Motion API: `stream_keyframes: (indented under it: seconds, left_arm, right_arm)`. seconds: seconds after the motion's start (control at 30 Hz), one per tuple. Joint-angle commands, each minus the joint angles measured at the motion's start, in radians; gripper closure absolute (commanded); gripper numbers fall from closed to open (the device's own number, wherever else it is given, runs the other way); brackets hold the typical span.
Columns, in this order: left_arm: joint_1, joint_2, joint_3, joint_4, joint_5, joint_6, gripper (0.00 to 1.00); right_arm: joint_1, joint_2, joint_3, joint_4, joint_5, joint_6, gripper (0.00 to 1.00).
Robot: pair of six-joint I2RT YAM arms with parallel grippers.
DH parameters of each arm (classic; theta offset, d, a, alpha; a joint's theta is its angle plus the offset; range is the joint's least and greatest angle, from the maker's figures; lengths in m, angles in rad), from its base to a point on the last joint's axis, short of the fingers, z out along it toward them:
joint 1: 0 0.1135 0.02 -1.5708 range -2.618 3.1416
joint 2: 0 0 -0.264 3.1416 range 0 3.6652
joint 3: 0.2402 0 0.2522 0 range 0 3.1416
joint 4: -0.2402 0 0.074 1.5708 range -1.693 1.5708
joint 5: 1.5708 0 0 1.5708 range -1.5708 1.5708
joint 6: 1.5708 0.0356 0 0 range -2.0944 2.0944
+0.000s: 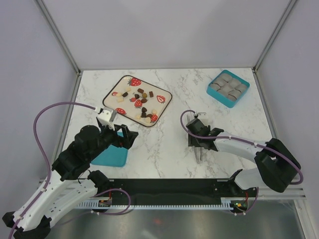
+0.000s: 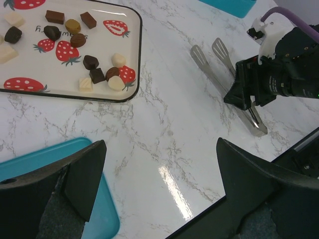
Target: Pack the chocolate
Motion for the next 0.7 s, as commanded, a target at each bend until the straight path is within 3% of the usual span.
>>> stream_keyframes:
  seconds: [0.0,0.27,0.67]
  left_arm:
    - [-0.004,-0.020,0.011,0.006,-0.050,0.040,0.00]
    - [-0.004,-0.048,-0.003,-0.021,-0.104,0.041,0.00]
    - [-0.004,-0.034,-0.004,-0.021,-0.101,0.047,0.00]
  right_arm:
    - [-0.001,-0.090,0.073,-0.071,-0.031,-0.067,0.36]
    - [-0.001,-0.150,0.191,-0.179,-0.098,-0.136,0.41]
    - [0.024,-0.015,0.427,-0.197,-0.184,-0.237,0.46]
